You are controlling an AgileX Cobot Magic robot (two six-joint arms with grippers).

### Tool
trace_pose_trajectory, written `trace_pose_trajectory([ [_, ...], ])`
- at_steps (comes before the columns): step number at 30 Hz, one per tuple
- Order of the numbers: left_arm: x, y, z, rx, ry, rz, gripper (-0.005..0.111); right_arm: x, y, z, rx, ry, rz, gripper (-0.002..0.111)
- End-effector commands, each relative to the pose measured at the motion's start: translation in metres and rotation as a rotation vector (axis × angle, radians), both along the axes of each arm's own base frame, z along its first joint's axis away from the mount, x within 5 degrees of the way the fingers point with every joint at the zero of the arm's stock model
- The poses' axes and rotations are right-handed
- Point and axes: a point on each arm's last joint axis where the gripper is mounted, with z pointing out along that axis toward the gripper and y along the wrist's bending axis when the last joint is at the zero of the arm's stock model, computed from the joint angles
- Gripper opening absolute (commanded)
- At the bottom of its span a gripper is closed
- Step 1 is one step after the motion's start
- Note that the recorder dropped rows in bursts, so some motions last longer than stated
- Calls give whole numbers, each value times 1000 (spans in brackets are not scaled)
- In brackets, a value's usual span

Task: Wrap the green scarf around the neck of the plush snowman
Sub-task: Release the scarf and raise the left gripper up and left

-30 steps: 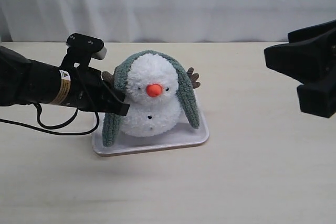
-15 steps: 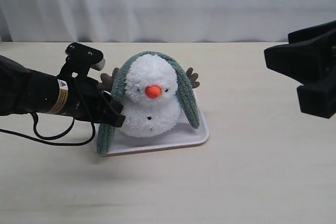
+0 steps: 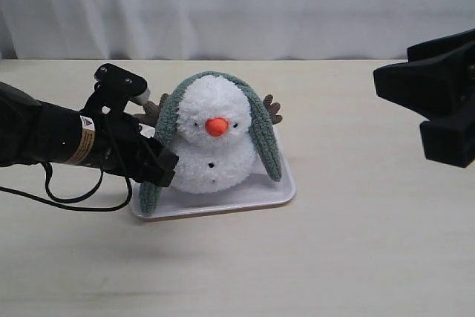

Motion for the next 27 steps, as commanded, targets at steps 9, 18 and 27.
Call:
trace_pose_trajectory([
  [9,-10,13,67,-31,-239,58,51,0,-1,-1,-9,-9,2,41],
  [18,2,29,96,30,-395,246,0,0,-1,-1,-9,-9,2,41],
  [27,27,59,153,232,-644,590,0,0,-1,-1,-9,-9,2,41],
])
